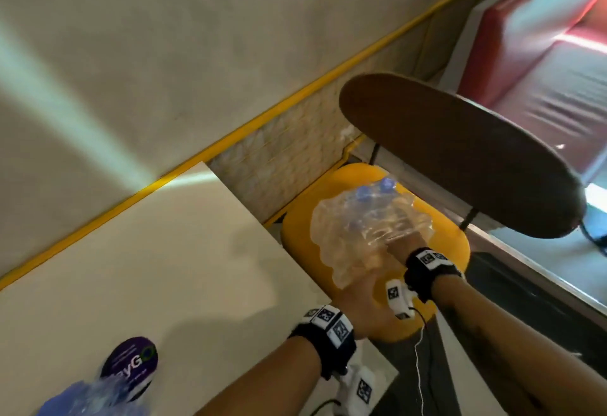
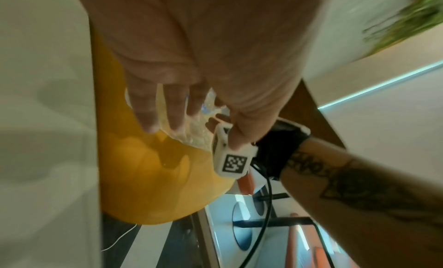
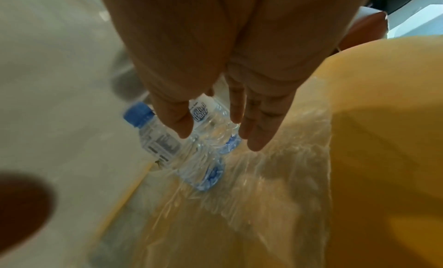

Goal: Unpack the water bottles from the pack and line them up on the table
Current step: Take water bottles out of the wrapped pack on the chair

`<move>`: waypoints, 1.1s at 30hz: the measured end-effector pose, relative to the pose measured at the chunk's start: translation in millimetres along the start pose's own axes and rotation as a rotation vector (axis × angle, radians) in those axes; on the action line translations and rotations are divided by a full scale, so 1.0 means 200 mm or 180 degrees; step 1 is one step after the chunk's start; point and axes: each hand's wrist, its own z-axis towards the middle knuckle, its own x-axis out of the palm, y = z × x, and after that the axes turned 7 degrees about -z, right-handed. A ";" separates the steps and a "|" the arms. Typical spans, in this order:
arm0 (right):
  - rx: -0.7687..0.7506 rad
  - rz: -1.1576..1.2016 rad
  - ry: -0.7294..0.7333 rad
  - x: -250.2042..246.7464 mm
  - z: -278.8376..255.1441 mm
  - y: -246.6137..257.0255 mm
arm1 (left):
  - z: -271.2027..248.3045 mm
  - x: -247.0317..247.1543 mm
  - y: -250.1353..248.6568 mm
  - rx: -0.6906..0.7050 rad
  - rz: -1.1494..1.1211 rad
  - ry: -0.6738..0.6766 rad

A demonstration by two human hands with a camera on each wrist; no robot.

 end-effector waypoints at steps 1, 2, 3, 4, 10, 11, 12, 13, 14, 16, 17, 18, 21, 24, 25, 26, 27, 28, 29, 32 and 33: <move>-0.0009 -0.0001 0.0052 0.02 0.08 -0.04 | 0.10 0.02 0.01 0.0023 0.0158 -0.0155; 0.0011 -0.0203 0.0176 -0.01 0.09 -0.06 | 0.20 0.02 0.01 0.0037 0.0336 -0.0287; 0.0078 -0.0239 0.0314 -0.03 0.11 -0.09 | 0.31 0.02 0.03 0.0004 0.0448 -0.0411; 0.0129 -0.0367 0.0367 -0.04 0.12 -0.10 | 0.36 0.00 0.01 -0.0026 0.0382 -0.0555; 0.0554 0.0248 0.0762 0.00 0.46 -0.21 | 0.51 -0.19 -0.06 -0.0200 0.0679 -0.0929; 0.0627 0.0247 0.0819 -0.01 0.48 -0.21 | 0.54 -0.21 -0.02 -0.0483 0.0940 -0.0661; 0.0575 0.0246 0.0919 -0.04 0.46 -0.22 | 0.56 -0.23 0.01 -0.0635 0.1264 -0.0477; 0.0499 0.0163 0.0908 0.00 0.50 -0.28 | 0.58 -0.24 0.03 -0.0664 0.1510 -0.0264; 0.0568 0.0186 0.1013 -0.01 0.46 -0.27 | 0.59 -0.26 0.04 -0.0661 0.1439 -0.0190; 0.0453 0.0206 0.1062 -0.14 0.25 -0.14 | 0.58 -0.29 -0.04 -0.0281 0.1161 -0.0414; 0.0503 0.0324 0.1005 -0.14 0.26 -0.15 | 0.58 -0.29 -0.09 -0.0198 0.1103 -0.0545; 0.0597 0.0290 0.1028 -0.15 0.24 -0.14 | 0.60 -0.30 -0.11 -0.0215 0.1070 -0.0568; 0.0839 0.0084 0.0939 -0.19 0.21 -0.13 | 0.61 -0.33 -0.10 -0.0646 0.1750 -0.0085; 0.0933 0.0073 0.1223 -0.16 0.23 -0.14 | 0.60 -0.35 -0.06 -0.1098 0.2137 0.0139; 0.1136 0.0389 0.1239 -0.15 0.22 -0.12 | 0.63 -0.35 -0.02 -0.1141 0.2164 0.0119; 0.1145 0.0462 0.1282 -0.17 0.18 -0.08 | 0.64 -0.35 -0.01 -0.1152 0.2075 0.0139; 0.1056 0.0599 0.1245 -0.14 0.19 -0.10 | 0.64 -0.36 -0.01 -0.1103 0.1932 0.0084; 0.0863 0.0545 0.1176 -0.13 0.19 -0.07 | 0.65 -0.36 -0.01 -0.1008 0.1709 0.0035; 0.0813 0.0619 0.1228 -0.16 0.14 0.00 | 0.64 -0.36 -0.01 -0.0825 0.1541 0.0128; 0.0044 -0.0242 0.1352 -0.17 0.08 0.00 | 0.53 -0.31 -0.02 -0.0350 0.1288 0.0103; -0.0089 -0.0348 0.1329 -0.17 0.06 -0.01 | 0.47 -0.29 -0.03 -0.0209 0.1136 0.0082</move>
